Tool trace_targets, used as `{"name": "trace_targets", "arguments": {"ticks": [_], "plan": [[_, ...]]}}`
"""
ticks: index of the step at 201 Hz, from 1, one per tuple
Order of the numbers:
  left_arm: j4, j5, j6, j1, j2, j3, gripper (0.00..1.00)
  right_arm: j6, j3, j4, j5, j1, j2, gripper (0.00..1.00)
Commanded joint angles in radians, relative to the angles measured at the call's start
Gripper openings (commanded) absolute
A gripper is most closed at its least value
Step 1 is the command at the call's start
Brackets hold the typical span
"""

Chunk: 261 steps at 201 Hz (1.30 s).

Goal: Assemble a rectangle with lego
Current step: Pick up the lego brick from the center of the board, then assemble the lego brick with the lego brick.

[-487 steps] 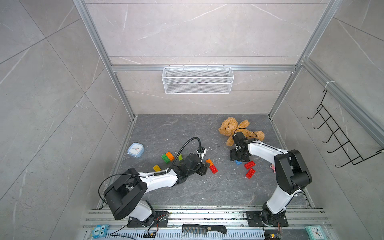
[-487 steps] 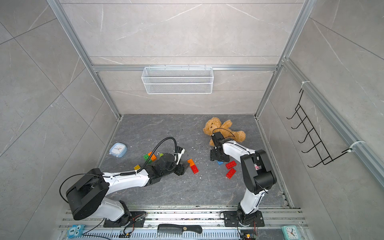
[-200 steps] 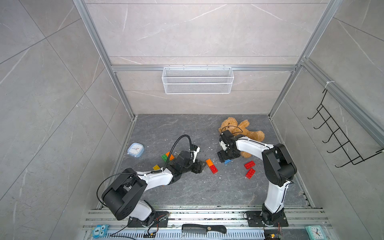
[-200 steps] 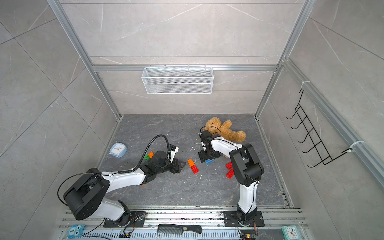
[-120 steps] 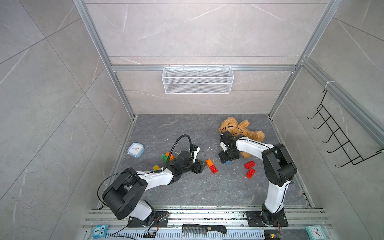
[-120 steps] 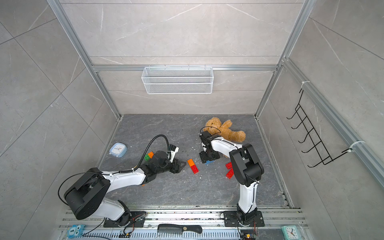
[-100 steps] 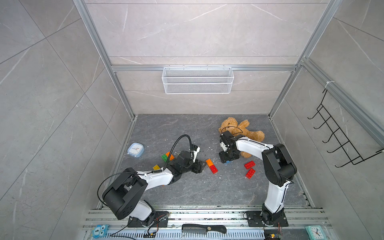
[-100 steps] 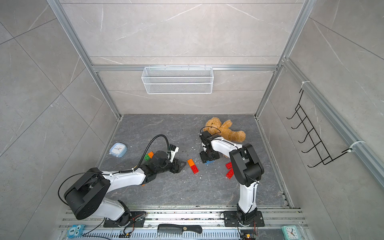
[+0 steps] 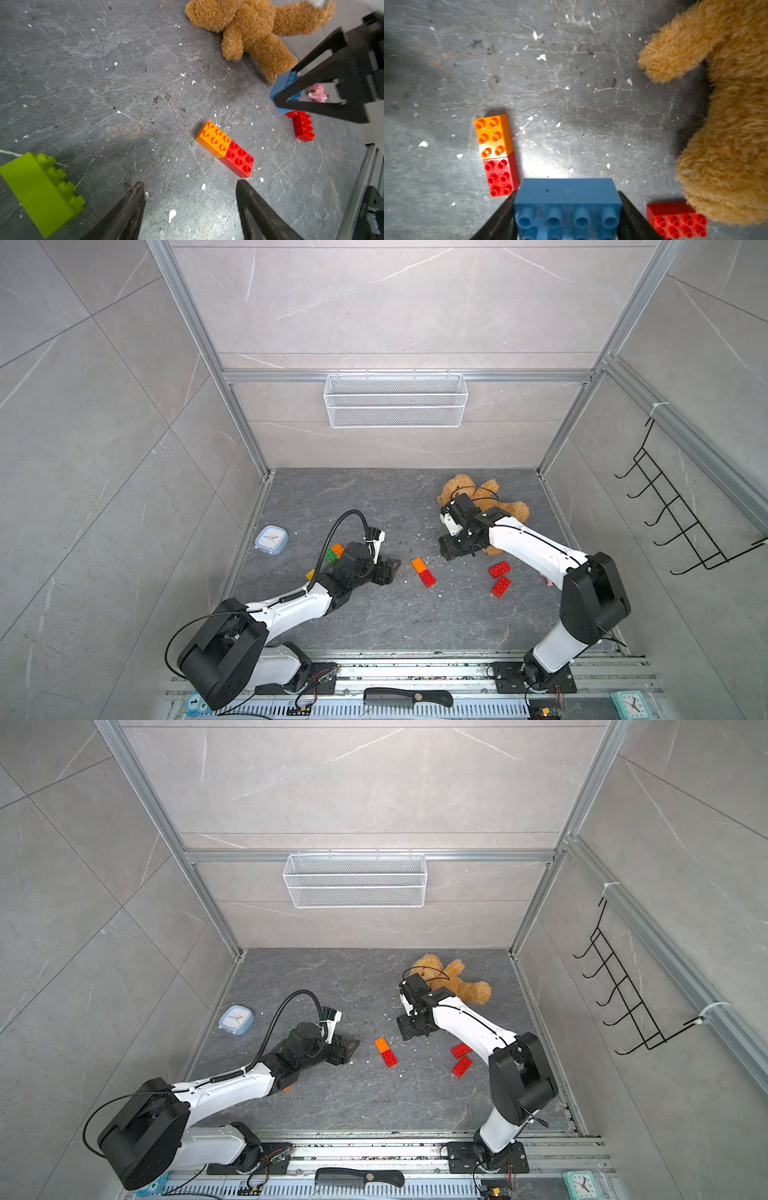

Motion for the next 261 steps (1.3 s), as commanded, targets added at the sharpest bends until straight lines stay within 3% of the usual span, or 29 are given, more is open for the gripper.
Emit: {"name": "trace_targets", "arguments": {"ticks": [1,39,94,136,261], "plan": [[-0.089,-0.048,0.095,-0.038,0.025,0.025,0.72,-0.057,0.017,-0.063,-0.014,0.053,0.021,0.54],[0.15,-0.007,0.169,-0.039,0.056,-0.054,0.71,-0.093,0.087,-0.081,-0.021,0.094,0.088,0.57],[0.286,0.003,0.22,-0.032,0.128,-0.081,0.68,-0.116,0.127,-0.074,0.026,0.178,0.182,0.47],[0.342,0.081,0.211,0.005,0.151,-0.097,0.67,-0.115,0.149,-0.072,0.003,0.186,0.234,0.4],[0.363,0.125,0.207,0.021,0.178,-0.098,0.65,-0.117,0.248,-0.136,0.006,0.185,0.329,0.31]]}}
